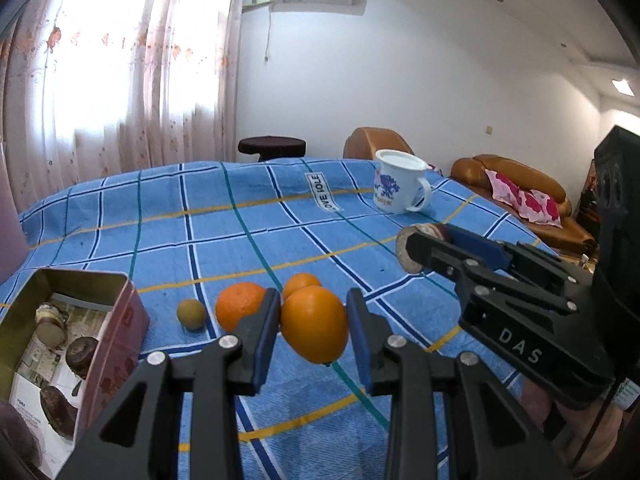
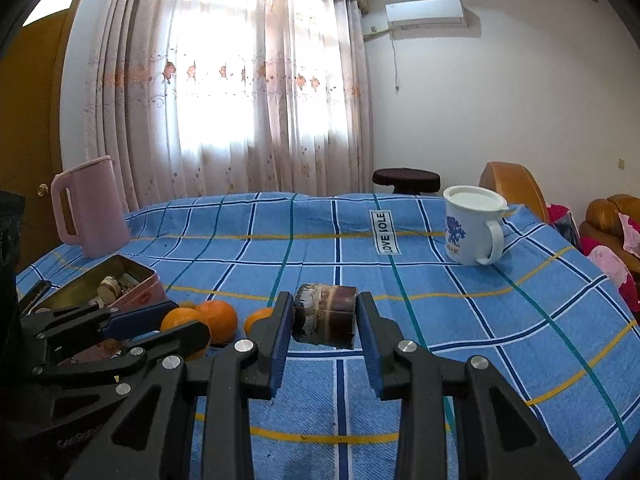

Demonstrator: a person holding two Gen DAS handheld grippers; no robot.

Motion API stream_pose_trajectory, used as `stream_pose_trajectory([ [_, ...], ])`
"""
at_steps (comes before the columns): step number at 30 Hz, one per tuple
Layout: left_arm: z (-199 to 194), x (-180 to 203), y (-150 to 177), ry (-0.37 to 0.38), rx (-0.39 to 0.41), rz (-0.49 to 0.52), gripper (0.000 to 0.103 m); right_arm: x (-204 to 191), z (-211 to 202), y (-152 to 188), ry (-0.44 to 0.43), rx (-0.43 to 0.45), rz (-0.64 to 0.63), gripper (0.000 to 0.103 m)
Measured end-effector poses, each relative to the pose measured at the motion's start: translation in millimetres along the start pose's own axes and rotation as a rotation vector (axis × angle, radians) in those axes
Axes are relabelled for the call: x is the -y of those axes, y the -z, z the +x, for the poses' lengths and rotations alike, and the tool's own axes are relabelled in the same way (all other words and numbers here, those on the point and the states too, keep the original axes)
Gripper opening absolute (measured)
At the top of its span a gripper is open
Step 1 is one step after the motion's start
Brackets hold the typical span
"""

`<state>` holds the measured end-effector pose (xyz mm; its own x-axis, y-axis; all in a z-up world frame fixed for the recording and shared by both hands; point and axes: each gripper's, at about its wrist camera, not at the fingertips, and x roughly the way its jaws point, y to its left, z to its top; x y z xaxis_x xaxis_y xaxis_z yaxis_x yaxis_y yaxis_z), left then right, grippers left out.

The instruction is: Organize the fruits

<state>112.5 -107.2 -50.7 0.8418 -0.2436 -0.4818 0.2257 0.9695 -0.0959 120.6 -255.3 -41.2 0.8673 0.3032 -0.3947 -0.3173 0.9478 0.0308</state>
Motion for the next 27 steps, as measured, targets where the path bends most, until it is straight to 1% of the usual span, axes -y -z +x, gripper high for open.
stream_pose_trajectory([
  [5, -6.3, 0.8, -0.6, -0.019, 0.037, 0.005, 0.036, -0.3, -3.0, 0.1, -0.004, 0.018, -0.002, 0.034],
  [15, -15.6, 2.8, 1.5, -0.037, 0.083, 0.019, 0.036, -3.5, -9.3, 1.1, -0.006, 0.051, -0.018, 0.034],
  [22, -20.0, 0.5, 2.0, -0.057, 0.103, 0.025, 0.036, -8.0, -19.7, 1.7, -0.011, 0.100, -0.041, 0.034],
  [27, -21.8, -5.1, 1.9, -0.066, 0.108, 0.019, 0.036, -11.9, -22.0, 0.8, -0.008, 0.112, -0.060, 0.034],
])
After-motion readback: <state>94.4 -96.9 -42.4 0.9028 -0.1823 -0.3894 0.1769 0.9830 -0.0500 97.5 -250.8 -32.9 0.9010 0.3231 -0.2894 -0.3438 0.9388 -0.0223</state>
